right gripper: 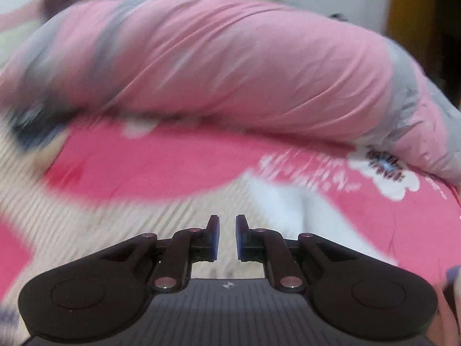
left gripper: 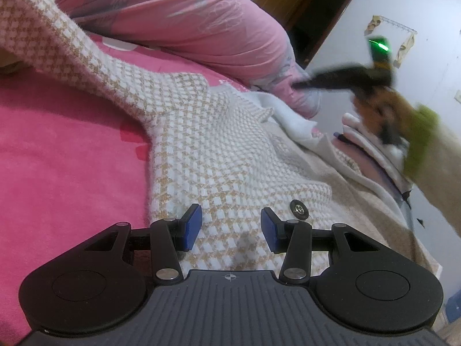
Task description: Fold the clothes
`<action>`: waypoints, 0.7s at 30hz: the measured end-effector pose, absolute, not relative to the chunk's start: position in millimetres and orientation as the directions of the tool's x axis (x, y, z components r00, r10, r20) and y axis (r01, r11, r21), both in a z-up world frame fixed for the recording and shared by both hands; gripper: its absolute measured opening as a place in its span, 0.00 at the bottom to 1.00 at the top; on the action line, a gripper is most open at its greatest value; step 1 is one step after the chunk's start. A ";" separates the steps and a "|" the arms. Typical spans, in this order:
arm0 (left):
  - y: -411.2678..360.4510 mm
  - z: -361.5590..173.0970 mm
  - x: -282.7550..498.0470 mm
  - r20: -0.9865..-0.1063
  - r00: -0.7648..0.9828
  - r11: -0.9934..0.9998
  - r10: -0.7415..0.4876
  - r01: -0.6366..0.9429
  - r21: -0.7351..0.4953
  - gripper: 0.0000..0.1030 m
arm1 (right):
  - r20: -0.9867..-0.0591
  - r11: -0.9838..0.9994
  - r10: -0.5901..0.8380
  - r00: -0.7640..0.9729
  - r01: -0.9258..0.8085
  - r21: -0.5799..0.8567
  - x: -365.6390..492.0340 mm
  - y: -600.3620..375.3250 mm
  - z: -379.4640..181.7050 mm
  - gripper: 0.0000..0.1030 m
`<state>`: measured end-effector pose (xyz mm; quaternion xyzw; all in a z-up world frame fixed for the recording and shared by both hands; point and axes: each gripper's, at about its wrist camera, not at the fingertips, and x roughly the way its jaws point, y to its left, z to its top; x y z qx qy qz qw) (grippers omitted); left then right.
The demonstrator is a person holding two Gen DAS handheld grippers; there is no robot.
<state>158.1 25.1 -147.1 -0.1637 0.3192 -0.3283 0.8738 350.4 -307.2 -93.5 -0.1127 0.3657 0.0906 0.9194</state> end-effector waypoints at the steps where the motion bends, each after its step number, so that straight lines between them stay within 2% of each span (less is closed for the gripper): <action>1: 25.5 -147.2 158.3 -0.451 0.581 0.731 -0.678 0.469 -0.495 0.44 | -0.705 0.947 0.094 0.703 -0.281 -0.154 336.7 -303.8 -96.7 0.11; 7: 27.9 -147.6 158.1 -0.450 0.581 0.731 -0.678 0.470 -0.494 0.44 | -0.774 0.856 0.138 0.618 -0.468 -0.222 255.0 -283.9 -116.1 0.11; 15: 27.6 -147.8 159.7 -0.451 0.578 0.729 -0.680 0.470 -0.497 0.44 | -0.680 0.954 0.085 0.728 -0.256 -0.155 289.6 -316.5 -98.0 0.11; 16: 27.7 -147.9 159.9 -0.451 0.578 0.729 -0.680 0.470 -0.498 0.44 | -0.672 0.949 0.147 0.726 -0.295 -0.111 286.2 -312.8 -95.7 0.11; 19: 28.0 -148.0 160.7 -0.450 0.576 0.727 -0.682 0.470 -0.500 0.44 | -0.722 0.927 0.178 0.669 -0.361 -0.106 285.8 -296.2 -117.7 0.11; 21: 28.5 -148.2 160.9 -0.450 0.575 0.726 -0.683 0.469 -0.502 0.44 | -0.718 0.970 0.092 0.690 -0.226 -0.092 292.0 -317.2 -119.3 0.10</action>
